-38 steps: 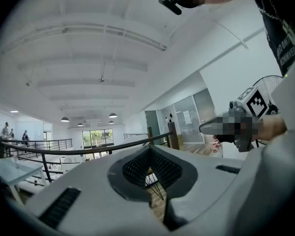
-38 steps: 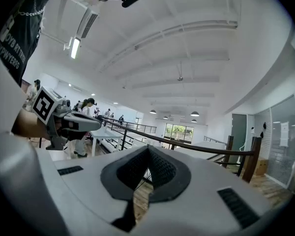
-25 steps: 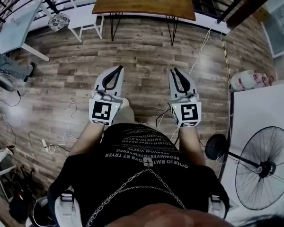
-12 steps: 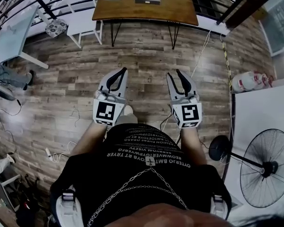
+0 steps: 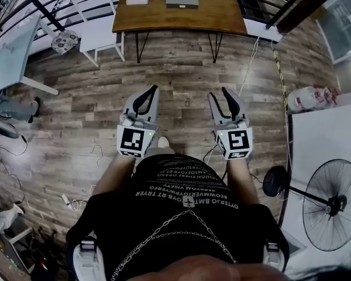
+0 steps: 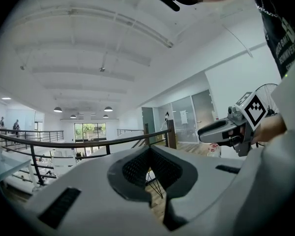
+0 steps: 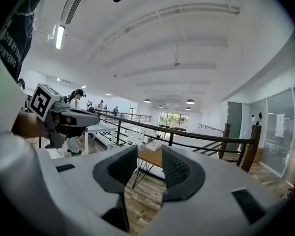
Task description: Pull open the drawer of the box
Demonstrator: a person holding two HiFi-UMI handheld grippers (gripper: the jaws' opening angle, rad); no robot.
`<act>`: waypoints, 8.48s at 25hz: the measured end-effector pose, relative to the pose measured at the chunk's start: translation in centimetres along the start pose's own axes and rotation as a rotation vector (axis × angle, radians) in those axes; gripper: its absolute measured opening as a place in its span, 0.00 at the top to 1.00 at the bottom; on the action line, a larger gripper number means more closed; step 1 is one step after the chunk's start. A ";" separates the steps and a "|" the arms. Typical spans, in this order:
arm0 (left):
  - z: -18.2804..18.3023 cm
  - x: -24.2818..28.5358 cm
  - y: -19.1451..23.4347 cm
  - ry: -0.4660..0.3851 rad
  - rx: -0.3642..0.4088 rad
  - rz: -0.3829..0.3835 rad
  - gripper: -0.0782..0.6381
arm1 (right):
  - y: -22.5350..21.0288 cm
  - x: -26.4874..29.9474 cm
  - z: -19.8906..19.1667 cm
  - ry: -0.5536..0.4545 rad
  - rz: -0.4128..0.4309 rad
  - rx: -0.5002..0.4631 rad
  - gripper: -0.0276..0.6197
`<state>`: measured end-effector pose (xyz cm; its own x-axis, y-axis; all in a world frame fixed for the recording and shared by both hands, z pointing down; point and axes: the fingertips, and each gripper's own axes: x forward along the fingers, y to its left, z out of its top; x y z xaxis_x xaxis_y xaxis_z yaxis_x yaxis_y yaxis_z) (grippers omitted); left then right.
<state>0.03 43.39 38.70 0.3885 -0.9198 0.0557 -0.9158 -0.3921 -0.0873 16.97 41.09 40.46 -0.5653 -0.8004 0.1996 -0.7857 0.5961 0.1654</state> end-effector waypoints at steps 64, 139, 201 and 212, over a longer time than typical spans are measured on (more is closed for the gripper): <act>-4.0 14.5 9.9 0.073 -0.049 0.018 0.88 | -9.3 16.4 -0.5 0.067 -0.031 -0.002 0.75; -1.9 34.1 15.5 0.116 -0.016 0.106 0.88 | -21.7 34.4 -0.2 0.036 0.121 0.025 0.75; -5.0 40.2 35.7 0.077 -0.059 -0.050 0.88 | -14.3 52.9 4.5 0.115 0.036 0.005 0.75; -4.8 43.4 35.3 0.084 -0.048 -0.038 0.88 | -16.8 54.5 4.2 0.103 0.054 0.011 0.74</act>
<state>-15.96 -10.29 42.80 0.4150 -0.8987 0.1419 -0.9052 -0.4236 -0.0354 -1.69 -12.80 44.50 -0.5783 -0.7562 0.3061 -0.7578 0.6369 0.1415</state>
